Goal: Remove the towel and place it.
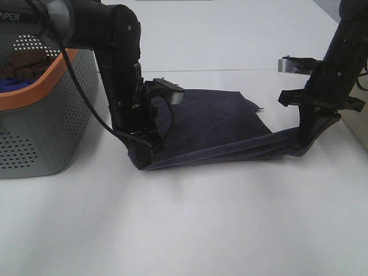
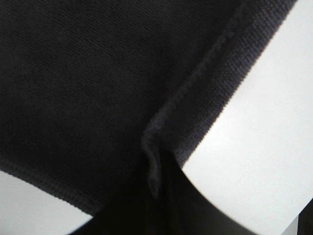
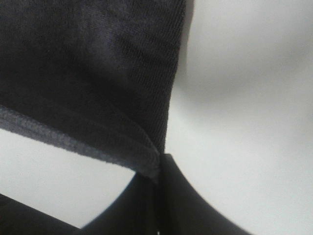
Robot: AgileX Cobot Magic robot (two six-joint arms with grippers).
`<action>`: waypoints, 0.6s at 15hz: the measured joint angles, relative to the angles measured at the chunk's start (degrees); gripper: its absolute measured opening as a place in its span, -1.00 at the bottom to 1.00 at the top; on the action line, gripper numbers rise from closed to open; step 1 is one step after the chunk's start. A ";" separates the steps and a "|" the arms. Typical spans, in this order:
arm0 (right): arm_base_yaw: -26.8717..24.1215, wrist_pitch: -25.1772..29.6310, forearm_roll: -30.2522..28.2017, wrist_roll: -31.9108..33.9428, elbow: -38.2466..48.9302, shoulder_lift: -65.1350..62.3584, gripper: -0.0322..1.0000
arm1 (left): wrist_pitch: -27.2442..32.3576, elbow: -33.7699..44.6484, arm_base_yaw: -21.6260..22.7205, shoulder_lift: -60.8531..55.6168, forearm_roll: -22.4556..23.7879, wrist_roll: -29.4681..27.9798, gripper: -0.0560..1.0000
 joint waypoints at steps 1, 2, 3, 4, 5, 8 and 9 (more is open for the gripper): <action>0.00 0.00 0.63 0.00 1.15 0.00 -0.94 | -0.06 1.32 0.00 -0.80 -0.06 1.15 -0.89; 0.00 0.00 0.97 0.00 1.89 0.00 -0.94 | -0.06 2.06 0.00 -1.43 -0.11 2.12 -0.89; 0.00 0.00 0.97 0.00 2.12 0.00 -0.94 | -0.06 2.29 0.00 -1.72 -0.11 2.52 -0.89; 0.00 0.00 0.97 0.29 2.18 0.00 -0.94 | -0.06 2.46 0.00 -1.83 -0.17 3.09 -0.89; 0.00 -0.11 0.69 0.92 2.18 0.00 -0.91 | 0.17 2.52 0.00 -1.83 0.11 3.38 -0.89; -0.06 -0.29 -0.92 2.46 2.18 0.00 -0.40 | 1.38 2.86 0.00 -1.83 1.60 3.38 -0.89; -0.06 -0.29 -0.92 3.55 2.18 0.00 -0.17 | 1.43 2.86 0.00 -1.83 1.60 3.32 -0.85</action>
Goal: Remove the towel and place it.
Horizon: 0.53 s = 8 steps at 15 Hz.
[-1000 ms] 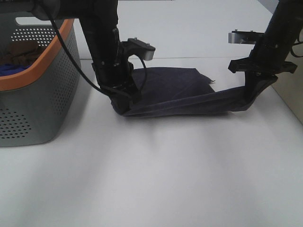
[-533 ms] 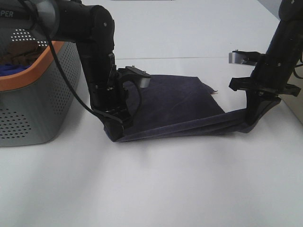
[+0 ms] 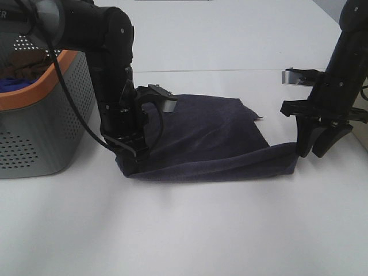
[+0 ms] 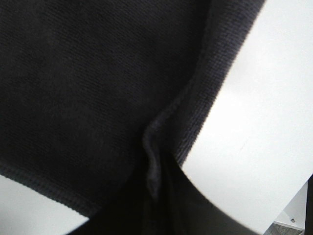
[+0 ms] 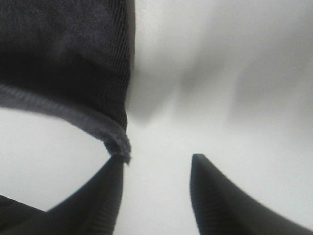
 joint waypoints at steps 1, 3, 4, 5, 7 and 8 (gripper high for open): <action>0.00 -0.06 0.00 2.52 0.00 0.00 0.12 | 0.00 0.00 0.00 0.00 0.00 -1.55 -0.51; 0.00 -0.06 0.00 4.76 0.00 -0.29 0.22 | 0.06 0.00 0.00 0.00 0.00 -3.72 0.07; 0.00 -0.11 0.00 5.33 0.00 -1.09 0.24 | -0.34 0.00 0.00 0.00 0.00 -4.70 0.35; 0.00 -0.11 0.00 5.39 0.00 -2.29 0.24 | -0.46 0.00 0.00 0.00 0.00 -5.16 0.53; 0.00 -0.11 0.17 5.44 0.06 -5.44 0.25 | -0.11 -0.74 0.00 0.00 0.00 -5.73 0.67; 0.00 -0.11 0.29 5.44 0.06 -6.25 0.25 | 0.06 -1.55 0.00 0.00 0.00 -6.02 0.68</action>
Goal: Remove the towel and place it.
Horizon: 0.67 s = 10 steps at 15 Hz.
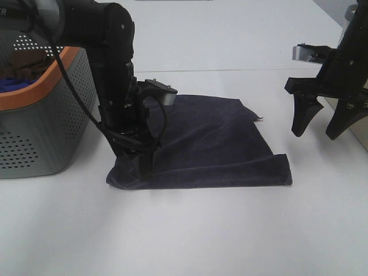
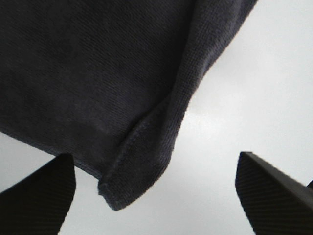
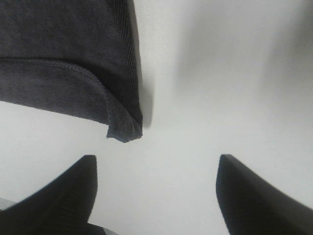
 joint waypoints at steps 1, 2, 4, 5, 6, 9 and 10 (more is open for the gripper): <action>0.00 0.00 0.11 0.06 0.00 -1.49 0.25 | 0.17 -2.23 0.00 0.00 0.00 -0.34 0.69; 0.00 0.00 0.11 0.06 0.00 -3.15 0.25 | 0.17 -5.04 0.00 0.00 0.00 -1.43 0.69; 0.00 0.00 0.23 0.92 0.00 -6.93 0.25 | 0.11 -11.12 0.00 -0.69 -0.06 -6.93 0.69; 0.00 0.00 0.29 1.09 0.00 -8.94 0.25 | 0.11 -13.81 0.00 -1.32 -0.23 -10.03 0.69; 0.00 0.00 0.29 1.32 -0.23 -11.23 0.25 | 0.11 -16.67 0.00 -2.06 -0.40 -13.35 0.69; 0.00 0.06 1.83 1.95 -4.70 -15.64 0.25 | 0.23 -23.38 0.06 -3.55 -0.40 -17.93 0.70; 0.00 0.11 2.92 1.72 -6.70 -16.44 0.25 | 0.29 -24.58 0.34 -3.84 -0.40 -18.05 0.70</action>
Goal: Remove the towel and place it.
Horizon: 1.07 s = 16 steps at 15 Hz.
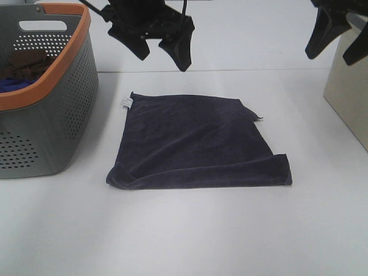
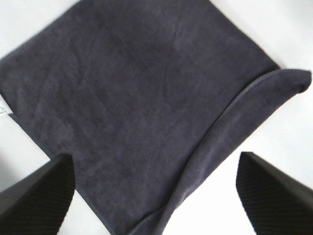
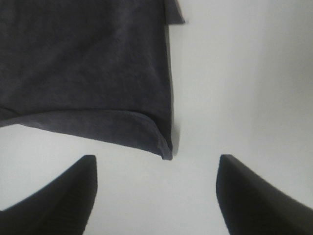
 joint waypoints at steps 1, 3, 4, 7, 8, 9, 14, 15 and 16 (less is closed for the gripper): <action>0.00 0.06 0.29 -0.34 -1.20 -0.40 0.25 | 0.00 -1.95 0.46 -0.69 0.00 -0.23 0.70; 0.00 0.06 0.00 -0.34 -5.67 -1.49 0.25 | 0.00 -3.67 2.69 -3.61 0.23 -1.15 0.70; -0.17 0.06 -4.35 2.41 -8.48 -2.81 0.25 | 0.00 -3.04 6.82 -7.05 1.26 -3.67 0.70; -6.30 0.17 -7.73 6.07 -8.82 -4.70 0.25 | 0.00 2.58 15.36 -13.75 4.01 -6.30 0.70; -9.28 0.17 -7.79 6.59 -8.82 -5.10 0.25 | 0.00 5.84 18.39 -16.56 4.98 -6.42 0.70; -11.97 0.17 -8.48 6.76 -8.82 -5.61 0.25 | 0.00 9.11 21.20 -19.42 5.79 -6.59 0.70; -11.52 0.06 -9.11 3.09 2.58 -14.50 0.25 | 0.00 25.55 29.85 -31.34 7.16 -6.76 0.70; -10.31 0.06 -9.00 2.64 8.42 -20.86 0.25 | 0.06 28.82 30.08 -34.32 7.56 -6.76 0.70; -10.20 0.17 -8.71 2.64 10.43 -23.15 0.25 | 0.06 32.31 30.08 -37.47 7.85 -6.76 0.70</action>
